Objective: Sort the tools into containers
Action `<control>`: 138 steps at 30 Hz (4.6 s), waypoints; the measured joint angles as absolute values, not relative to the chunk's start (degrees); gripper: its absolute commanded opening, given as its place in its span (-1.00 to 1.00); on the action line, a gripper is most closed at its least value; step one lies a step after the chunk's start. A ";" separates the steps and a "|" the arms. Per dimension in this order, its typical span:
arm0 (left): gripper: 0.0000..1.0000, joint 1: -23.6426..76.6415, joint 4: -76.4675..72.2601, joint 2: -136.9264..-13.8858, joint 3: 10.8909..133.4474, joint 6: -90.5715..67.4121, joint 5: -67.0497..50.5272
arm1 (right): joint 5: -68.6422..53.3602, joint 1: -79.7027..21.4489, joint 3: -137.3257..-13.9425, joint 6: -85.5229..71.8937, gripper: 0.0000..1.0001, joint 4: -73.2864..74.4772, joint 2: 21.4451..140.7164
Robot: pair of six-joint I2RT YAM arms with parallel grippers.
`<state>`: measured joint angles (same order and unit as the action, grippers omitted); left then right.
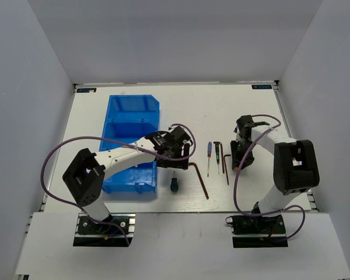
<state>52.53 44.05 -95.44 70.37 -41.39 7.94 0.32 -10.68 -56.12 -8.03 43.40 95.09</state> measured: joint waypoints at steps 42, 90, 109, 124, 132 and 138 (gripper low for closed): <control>0.63 54.94 39.35 -49.93 62.19 -40.29 35.92 | -43.68 -36.67 -125.93 -4.32 -0.17 -3.62 143.15; -0.93 59.07 44.49 -102.94 66.24 -45.04 5.02 | -28.08 -4.62 -71.26 6.11 -1.00 40.34 91.57; -0.91 25.41 47.13 -110.63 101.78 -33.01 24.18 | -33.63 -4.62 -58.72 21.91 -1.00 40.66 86.08; 0.63 18.09 48.62 -120.16 109.58 -29.04 21.76 | -30.20 -6.35 -63.22 19.68 0.31 40.86 91.02; -0.92 18.98 40.84 -110.04 100.05 -19.27 10.72 | -21.28 -11.38 -67.20 16.40 -0.49 40.42 98.19; 0.20 22.90 35.86 -91.98 81.71 -15.49 -0.64 | -12.71 -13.52 -71.53 13.82 -0.45 39.40 103.07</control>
